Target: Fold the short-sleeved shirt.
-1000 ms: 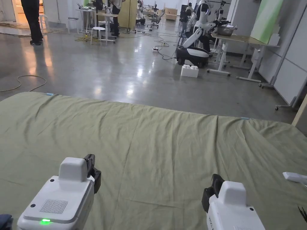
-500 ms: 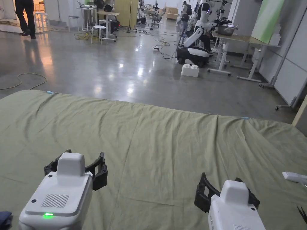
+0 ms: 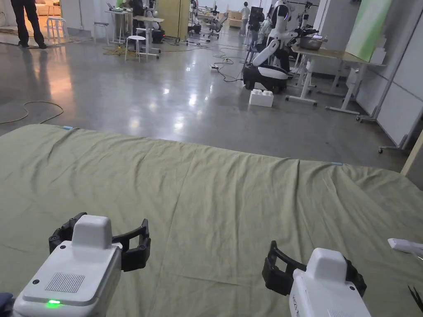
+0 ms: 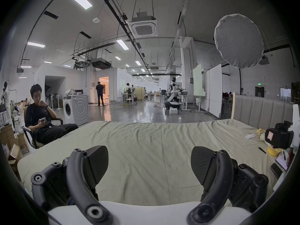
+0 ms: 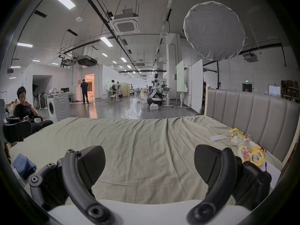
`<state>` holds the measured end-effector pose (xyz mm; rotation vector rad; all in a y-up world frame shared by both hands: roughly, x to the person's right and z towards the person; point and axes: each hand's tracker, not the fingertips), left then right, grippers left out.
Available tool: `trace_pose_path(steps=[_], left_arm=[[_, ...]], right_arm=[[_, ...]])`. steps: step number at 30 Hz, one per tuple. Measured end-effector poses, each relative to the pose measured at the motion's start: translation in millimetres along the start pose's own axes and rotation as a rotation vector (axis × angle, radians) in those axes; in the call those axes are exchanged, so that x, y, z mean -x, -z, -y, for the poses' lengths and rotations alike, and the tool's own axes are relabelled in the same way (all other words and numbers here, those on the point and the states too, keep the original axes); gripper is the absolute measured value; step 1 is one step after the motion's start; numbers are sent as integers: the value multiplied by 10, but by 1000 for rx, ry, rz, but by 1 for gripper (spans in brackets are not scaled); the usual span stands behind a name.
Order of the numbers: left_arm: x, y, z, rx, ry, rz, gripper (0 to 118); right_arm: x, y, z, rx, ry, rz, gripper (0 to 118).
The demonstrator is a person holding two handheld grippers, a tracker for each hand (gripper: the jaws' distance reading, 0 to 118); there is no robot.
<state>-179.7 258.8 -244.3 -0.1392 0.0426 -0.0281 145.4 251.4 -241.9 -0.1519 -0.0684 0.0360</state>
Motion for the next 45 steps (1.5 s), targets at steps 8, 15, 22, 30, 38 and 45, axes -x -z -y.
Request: trace_pose_path(steps=[8, 15, 22, 30, 38, 45], left_arm=[[19, 24, -55, -14, -38, -14, 110], [104, 35, -109, -26, -104, -1, 111], [112, 53, -157, -34, -81, 1, 112], [103, 61, -181, -29, -51, -6, 113], [56, 38, -173, -62, -37, -19, 113], [22, 46, -183, -78, -15, -14, 113]], right_arm=[[-17, 95, -50, 44, 74, 24, 113], [4, 173, -95, 75, 34, 76, 113], [-22, 173, -222, 84, 71, 44, 113], [-75, 187, -371, 160, 190, 16, 113], [15, 185, -339, 160, 132, 18, 114], [60, 188, -291, 151, 89, 25, 114]])
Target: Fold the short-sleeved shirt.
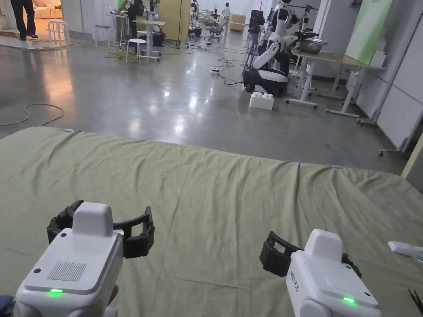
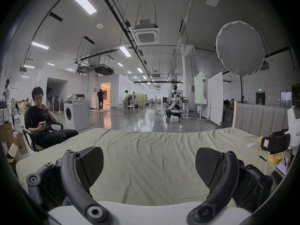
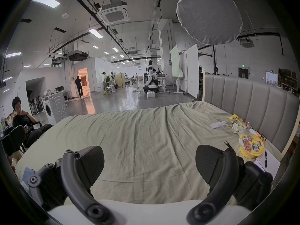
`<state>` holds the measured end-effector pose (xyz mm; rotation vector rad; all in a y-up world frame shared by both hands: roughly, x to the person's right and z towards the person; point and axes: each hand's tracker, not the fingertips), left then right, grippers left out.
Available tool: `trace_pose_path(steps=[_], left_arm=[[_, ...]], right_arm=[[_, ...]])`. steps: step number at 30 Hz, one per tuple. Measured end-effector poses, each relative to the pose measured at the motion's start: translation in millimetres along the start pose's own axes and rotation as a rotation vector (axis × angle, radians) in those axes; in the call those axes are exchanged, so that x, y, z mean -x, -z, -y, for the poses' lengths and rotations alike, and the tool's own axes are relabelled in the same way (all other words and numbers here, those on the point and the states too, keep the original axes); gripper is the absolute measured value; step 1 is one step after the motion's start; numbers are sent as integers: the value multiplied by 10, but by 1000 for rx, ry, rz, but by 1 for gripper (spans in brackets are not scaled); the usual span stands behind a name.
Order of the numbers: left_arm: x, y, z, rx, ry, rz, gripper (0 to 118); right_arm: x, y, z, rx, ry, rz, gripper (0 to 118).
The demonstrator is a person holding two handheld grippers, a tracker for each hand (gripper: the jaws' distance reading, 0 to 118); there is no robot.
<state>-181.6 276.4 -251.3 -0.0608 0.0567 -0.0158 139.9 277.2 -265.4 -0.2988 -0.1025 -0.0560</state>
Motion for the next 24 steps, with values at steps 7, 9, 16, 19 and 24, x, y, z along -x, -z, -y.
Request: trace_pose_path(steps=[7, 9, 16, 19, 24], left_arm=[[-30, 27, 12, -10, 44, -40, 113], [-30, 37, 17, -3, 45, -40, 113], [-49, 68, 81, -4, 78, -18, 113], [-54, 73, 96, -1, 75, -1, 113], [-26, 72, 101, -2, 51, 16, 113]], right_arm=[[-2, 10, -9, 0, 2, 4, 114], [-10, 17, -14, 8, 8, -3, 114], [-65, -1, 32, -89, -4, -68, 114], [-41, -52, 62, -171, -54, -63, 114], [23, -12, 54, -211, -116, 24, 117]])
